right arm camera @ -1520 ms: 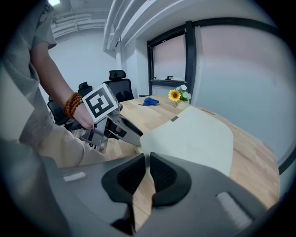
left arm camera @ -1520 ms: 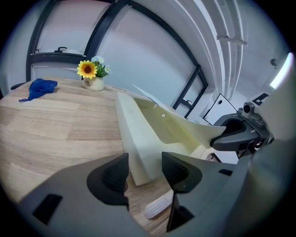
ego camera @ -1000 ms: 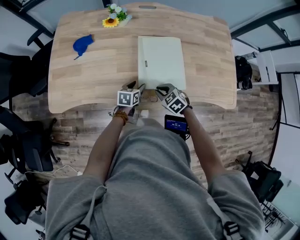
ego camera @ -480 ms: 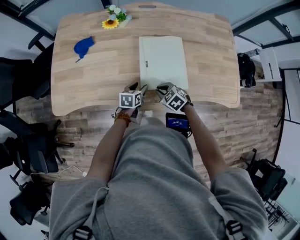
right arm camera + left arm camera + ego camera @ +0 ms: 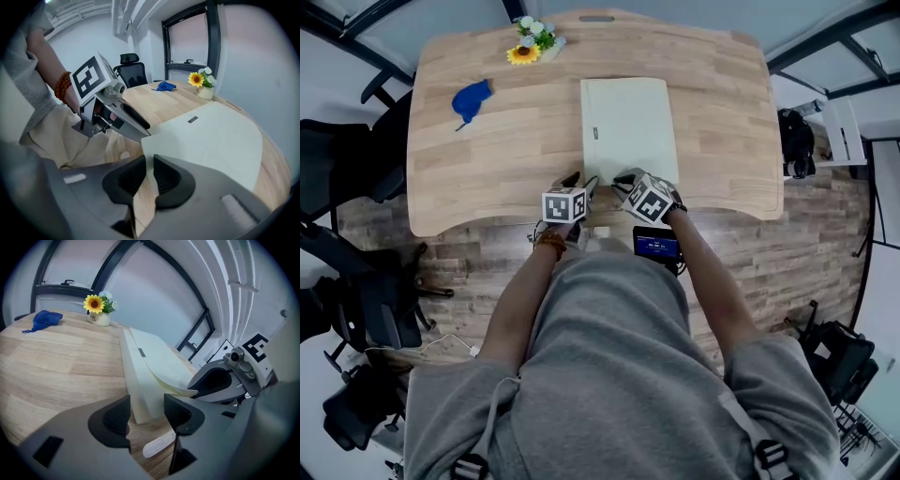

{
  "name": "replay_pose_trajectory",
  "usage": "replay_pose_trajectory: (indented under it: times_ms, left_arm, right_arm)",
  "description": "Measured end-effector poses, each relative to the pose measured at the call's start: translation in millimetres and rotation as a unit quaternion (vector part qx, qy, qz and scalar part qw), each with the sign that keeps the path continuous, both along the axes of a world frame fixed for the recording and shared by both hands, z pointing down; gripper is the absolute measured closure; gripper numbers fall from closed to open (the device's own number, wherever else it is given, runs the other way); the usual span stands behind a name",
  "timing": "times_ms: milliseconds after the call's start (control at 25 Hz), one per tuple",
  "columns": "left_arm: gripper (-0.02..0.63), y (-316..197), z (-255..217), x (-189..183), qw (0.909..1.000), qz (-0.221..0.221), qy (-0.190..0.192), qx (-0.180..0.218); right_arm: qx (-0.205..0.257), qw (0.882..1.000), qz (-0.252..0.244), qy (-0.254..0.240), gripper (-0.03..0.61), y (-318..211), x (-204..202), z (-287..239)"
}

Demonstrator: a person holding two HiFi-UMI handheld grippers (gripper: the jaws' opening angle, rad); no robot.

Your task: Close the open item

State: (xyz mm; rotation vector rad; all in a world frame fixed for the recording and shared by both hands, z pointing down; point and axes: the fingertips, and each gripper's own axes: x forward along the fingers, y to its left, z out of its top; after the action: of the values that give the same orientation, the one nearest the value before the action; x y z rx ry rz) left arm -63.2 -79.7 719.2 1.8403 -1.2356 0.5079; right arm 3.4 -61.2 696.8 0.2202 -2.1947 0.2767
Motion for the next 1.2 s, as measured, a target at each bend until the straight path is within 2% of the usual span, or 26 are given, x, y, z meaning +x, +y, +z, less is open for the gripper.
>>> replay_pose_trajectory:
  times_ms: [320,440,520,640,800,960,1200]
  left_arm:
    - [0.383,0.4,-1.9,-1.1,1.0000,0.006,0.002,-0.003]
    - [0.383,4.4,-0.3,-2.4,0.9998,0.008,0.019,-0.005]
    - [0.383,7.1,-0.2,-11.6,0.9990,-0.009,0.044,0.000]
    - [0.383,3.8,-2.9,-38.9,0.9956,-0.064,0.069,0.007]
    - [0.383,-27.3,-11.9,-58.3,0.9936,-0.094,0.060,0.021]
    - [0.385,-64.9,-21.3,-53.3,0.9941,-0.090,0.056,0.023]
    - [0.385,-94.3,-17.8,-43.8,0.9956,-0.084,0.041,0.005]
  right_arm:
    - [-0.010,1.000,-0.017,0.002,0.514,0.4,-9.3,2.2]
    - [-0.013,1.000,-0.022,0.001,0.515,1.8,-11.3,3.1]
    - [-0.016,1.000,-0.025,0.002,0.515,3.1,-12.0,3.6]
    - [-0.015,1.000,-0.027,0.003,0.515,4.1,-10.6,3.8]
    - [-0.010,0.999,-0.031,0.002,0.515,4.2,-10.1,3.1]
    - [-0.003,0.999,-0.043,0.008,0.515,6.9,-13.1,4.7]
    - [-0.001,0.999,-0.046,0.008,0.515,9.6,-14.4,3.5]
